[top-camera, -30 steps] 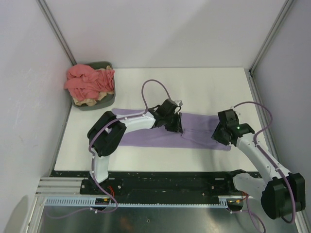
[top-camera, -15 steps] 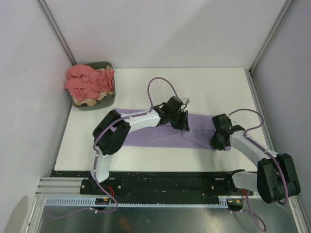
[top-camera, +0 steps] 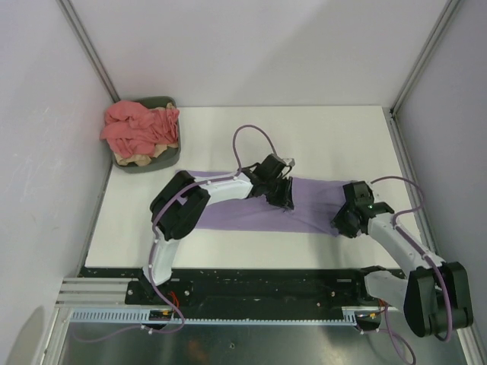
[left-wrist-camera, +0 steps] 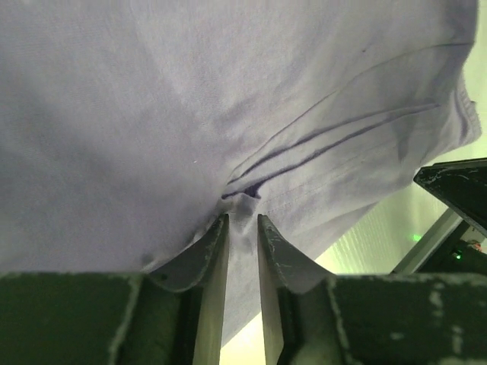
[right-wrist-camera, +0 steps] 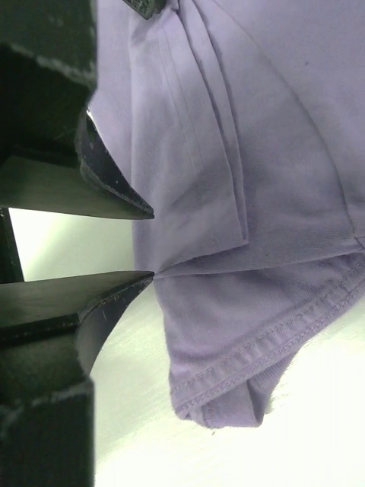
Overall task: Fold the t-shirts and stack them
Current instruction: Fold the other side of the tshirt into a rectangle, then rotate the tshirt 75degrees
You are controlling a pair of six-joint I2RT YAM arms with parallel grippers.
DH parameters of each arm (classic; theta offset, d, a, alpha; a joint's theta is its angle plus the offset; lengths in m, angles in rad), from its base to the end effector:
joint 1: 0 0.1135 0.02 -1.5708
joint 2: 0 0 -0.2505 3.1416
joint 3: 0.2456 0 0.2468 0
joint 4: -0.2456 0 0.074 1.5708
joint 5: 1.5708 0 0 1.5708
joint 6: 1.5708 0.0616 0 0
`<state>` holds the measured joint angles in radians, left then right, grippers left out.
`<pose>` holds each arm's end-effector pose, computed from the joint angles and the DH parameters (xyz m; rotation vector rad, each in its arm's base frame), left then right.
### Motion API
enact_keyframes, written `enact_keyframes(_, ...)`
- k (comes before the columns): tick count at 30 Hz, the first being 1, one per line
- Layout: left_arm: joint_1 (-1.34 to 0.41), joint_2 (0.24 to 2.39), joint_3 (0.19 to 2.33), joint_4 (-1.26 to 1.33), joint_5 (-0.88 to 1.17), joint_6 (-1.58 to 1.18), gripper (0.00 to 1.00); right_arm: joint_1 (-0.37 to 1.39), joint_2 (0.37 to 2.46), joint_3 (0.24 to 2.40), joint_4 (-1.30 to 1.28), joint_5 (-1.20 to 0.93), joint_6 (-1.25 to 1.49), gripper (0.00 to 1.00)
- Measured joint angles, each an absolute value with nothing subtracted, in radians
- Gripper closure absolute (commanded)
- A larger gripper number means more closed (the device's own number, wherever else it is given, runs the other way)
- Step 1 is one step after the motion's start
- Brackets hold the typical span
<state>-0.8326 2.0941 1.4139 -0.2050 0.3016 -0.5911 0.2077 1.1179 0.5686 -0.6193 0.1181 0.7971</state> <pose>0.2914 -0.3475 0.1238 0.4639 2.6247 -0.9267 0.1960 0.0339 0.1406 0.8246 2.6032 0.1265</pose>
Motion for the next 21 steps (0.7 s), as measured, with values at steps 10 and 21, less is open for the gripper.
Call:
enact_keyframes(10, -0.765, 1.871, 1.362, -0.208, 0.346, -0.583, 0.68, 0.201, 0.976, 0.601, -0.723, 0.095, 0.903, 0.48)
enact_keyframes(21, -0.685, 1.779, 1.221, -0.204, 0.348, -0.583, 0.67, 0.202, 0.942, 0.566, -0.771, 0.101, 1.079, 0.47)
